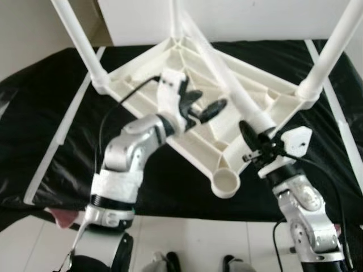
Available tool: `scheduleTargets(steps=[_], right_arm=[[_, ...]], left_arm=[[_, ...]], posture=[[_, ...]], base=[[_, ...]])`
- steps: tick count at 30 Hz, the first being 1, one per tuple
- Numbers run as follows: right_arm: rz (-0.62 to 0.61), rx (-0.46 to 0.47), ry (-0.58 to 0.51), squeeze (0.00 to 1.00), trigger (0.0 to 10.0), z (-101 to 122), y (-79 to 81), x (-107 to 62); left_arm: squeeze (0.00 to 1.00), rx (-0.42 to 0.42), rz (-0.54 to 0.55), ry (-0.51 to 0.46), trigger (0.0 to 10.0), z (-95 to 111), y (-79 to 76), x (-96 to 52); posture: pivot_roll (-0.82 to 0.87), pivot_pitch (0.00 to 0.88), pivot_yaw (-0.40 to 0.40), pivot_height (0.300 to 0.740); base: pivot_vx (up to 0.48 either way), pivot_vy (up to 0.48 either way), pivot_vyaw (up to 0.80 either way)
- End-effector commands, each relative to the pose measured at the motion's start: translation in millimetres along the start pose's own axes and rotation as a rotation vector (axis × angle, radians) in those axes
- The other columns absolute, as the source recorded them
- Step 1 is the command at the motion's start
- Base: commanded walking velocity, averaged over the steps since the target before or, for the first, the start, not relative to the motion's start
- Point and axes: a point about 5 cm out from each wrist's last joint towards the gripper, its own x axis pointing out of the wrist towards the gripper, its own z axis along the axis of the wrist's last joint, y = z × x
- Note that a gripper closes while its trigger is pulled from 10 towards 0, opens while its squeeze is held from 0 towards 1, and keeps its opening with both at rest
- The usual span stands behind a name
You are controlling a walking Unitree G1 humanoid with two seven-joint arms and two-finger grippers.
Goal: Building children table
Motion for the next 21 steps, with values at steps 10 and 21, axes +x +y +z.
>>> scheduleTargets(steps=[10, 21], right_arm=[[0.024, -0.002, -0.037, 0.00, 10.0, 1, 18.9, 0.6], [0.001, 0.003, -0.039, 0.00, 10.0, 1, 20.8, 0.4]], left_arm=[[0.00, -0.244, 0.041, -0.059, 0.0, 7, 13.8, 2.4], [0.00, -0.314, 0.027, -0.037, 8.5, 7, 13.5, 6.3]], posture=[[-0.16, 0.184, 0.066, 0.740], [-0.16, 0.174, 0.062, 0.740]], base=[[0.000, 0.000, 0.00], [0.000, 0.000, 0.00]])
